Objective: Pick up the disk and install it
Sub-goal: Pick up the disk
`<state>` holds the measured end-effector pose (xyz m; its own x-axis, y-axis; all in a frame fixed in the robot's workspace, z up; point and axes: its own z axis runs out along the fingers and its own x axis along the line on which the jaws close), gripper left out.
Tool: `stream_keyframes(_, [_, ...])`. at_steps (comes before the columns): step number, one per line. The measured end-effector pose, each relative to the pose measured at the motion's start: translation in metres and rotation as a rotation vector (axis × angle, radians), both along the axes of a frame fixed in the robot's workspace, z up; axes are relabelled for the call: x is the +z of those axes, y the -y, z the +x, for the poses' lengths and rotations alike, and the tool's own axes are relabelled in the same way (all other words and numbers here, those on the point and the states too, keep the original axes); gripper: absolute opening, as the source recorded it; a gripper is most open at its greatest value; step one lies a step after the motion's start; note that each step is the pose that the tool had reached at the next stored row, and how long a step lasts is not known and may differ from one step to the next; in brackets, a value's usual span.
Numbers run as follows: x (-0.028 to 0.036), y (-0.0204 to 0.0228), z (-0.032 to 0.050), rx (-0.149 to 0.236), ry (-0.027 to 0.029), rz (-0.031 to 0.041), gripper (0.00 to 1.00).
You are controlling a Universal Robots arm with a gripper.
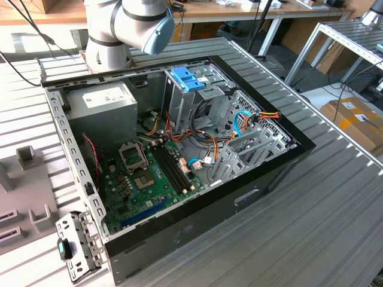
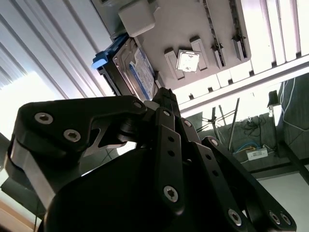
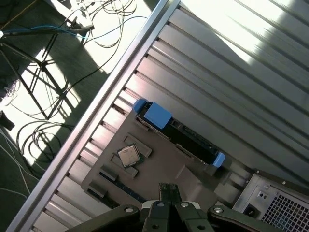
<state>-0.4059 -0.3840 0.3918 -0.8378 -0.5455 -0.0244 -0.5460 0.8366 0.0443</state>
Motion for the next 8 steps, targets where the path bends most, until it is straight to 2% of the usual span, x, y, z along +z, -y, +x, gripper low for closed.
stream_keyframes(8, [0.0000,0.0000,0.0000,0.046,0.0000,0.0000,0.11])
